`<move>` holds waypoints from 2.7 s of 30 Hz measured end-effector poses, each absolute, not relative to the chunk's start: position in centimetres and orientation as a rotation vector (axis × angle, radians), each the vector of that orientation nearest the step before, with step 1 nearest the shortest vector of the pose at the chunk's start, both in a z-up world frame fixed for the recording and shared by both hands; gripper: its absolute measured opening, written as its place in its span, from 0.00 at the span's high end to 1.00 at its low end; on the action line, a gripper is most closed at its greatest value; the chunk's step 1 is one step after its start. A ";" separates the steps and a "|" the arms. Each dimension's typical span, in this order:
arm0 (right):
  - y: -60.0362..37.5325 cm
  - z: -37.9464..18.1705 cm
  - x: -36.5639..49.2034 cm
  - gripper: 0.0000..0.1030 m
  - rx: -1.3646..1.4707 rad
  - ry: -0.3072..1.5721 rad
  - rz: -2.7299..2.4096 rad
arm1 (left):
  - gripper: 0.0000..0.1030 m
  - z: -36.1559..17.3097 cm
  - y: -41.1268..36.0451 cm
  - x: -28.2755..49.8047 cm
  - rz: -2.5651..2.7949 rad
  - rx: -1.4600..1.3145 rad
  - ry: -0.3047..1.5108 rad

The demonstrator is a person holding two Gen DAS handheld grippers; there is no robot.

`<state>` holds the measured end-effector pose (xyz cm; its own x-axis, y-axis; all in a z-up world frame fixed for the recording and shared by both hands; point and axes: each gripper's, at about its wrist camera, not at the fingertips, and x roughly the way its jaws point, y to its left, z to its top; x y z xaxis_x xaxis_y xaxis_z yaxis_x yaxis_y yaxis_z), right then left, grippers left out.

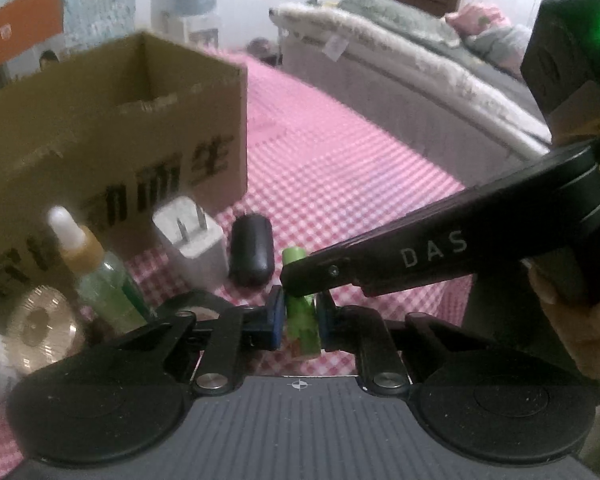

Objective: Organize rigid objects
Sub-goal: 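Carry the glue stick into the box with the right gripper and release, then withdraw the right gripper from the box back over the table, then lower the right gripper onto the black mouse and close on it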

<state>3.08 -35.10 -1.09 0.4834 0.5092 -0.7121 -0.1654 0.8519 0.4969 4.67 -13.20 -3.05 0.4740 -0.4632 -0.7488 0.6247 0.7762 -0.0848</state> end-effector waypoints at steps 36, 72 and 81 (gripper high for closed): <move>-15.4 3.1 26.3 0.78 0.365 1.222 0.787 | 0.80 3.3 3.1 17.6 -0.241 0.019 0.864; -40.0 2.4 3.3 0.48 0.665 0.862 0.484 | 0.09 2.5 -10.2 4.8 -0.669 0.140 0.707; -38.7 -1.2 4.8 0.58 0.598 0.934 0.475 | 0.36 -1.6 -13.2 6.3 -0.696 0.207 0.821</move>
<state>4.78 -38.70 -1.21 0.5141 0.6148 -0.5981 -0.1210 0.7423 0.6591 6.31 -13.24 -1.58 0.4766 -0.4876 -0.7315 0.6413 0.7620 -0.0900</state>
